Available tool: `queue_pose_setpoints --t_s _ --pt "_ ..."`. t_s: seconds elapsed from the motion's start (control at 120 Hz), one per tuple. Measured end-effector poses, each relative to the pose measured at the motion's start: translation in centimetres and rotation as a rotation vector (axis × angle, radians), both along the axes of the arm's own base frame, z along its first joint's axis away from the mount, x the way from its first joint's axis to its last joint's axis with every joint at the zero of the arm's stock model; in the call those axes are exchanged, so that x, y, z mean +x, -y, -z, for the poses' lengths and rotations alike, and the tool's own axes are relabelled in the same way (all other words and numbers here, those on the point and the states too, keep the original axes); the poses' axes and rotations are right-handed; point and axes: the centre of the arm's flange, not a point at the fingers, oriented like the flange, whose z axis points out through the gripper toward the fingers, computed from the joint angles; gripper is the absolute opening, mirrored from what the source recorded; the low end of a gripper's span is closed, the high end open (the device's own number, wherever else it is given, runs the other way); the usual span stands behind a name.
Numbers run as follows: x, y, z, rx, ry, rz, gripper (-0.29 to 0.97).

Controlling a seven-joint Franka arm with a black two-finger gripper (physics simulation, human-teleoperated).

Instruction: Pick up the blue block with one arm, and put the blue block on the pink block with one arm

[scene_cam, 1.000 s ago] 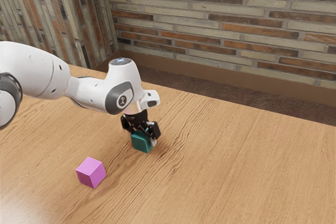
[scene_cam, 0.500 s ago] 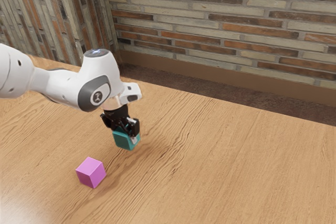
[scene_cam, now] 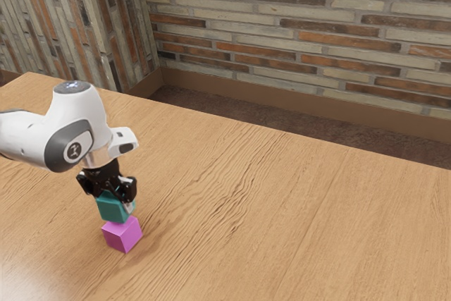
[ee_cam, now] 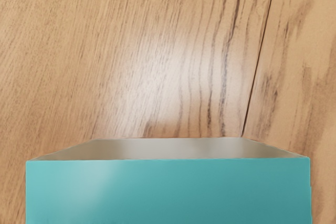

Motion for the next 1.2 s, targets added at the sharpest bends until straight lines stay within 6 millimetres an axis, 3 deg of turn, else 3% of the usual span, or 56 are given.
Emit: queue_pose_setpoints --t_s 0.1,0.283,0.583,1.2 --pt "-0.7 -0.6 -0.4 0.004 0.007 -0.028 0.37" --pt "-2.2 0.0 0.6 0.006 -0.017 -0.036 0.37" --pt "-2.0 1.9 0.3 0.015 -0.009 0.025 0.37" --pt "-2.1 1.4 0.6 0.015 -0.018 0.108 0.37"
